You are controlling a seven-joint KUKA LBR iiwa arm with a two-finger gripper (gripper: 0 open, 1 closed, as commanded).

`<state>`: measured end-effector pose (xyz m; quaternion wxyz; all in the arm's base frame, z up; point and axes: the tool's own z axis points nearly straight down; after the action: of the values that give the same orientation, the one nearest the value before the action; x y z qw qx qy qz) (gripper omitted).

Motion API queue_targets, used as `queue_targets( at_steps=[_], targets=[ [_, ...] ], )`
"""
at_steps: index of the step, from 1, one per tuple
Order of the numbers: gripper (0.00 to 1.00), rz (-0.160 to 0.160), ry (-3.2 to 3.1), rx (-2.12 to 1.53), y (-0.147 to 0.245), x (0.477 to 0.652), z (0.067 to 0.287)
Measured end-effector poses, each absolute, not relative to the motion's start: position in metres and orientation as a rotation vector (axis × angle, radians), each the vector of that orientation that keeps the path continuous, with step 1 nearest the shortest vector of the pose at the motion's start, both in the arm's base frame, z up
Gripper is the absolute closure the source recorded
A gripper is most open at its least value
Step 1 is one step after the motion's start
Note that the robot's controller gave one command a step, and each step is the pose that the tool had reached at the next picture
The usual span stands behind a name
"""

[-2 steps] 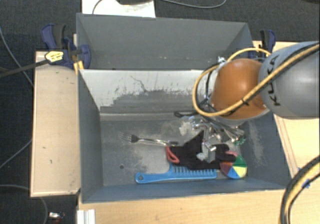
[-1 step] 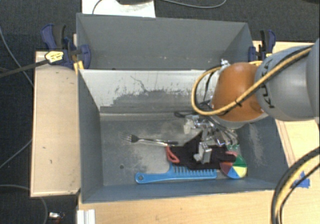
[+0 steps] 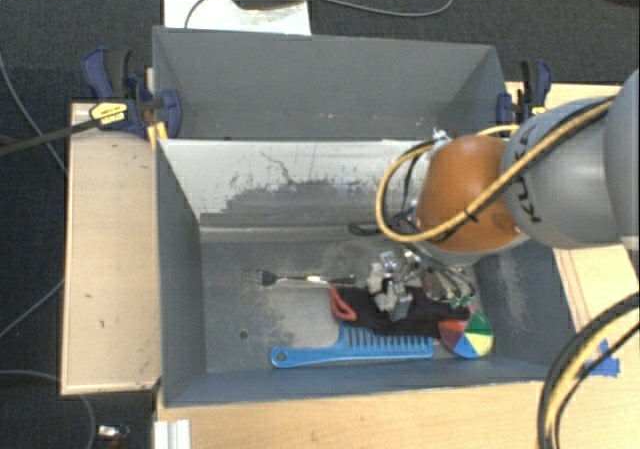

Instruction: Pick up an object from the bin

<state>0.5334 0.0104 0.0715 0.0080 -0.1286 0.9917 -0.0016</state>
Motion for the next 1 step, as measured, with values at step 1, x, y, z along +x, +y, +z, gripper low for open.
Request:
queue_targets(
  at_steps=[1],
  targets=[
    [1.0,-0.005,3.099,-0.403,0.0104,0.5334,0.0716]
  ],
)
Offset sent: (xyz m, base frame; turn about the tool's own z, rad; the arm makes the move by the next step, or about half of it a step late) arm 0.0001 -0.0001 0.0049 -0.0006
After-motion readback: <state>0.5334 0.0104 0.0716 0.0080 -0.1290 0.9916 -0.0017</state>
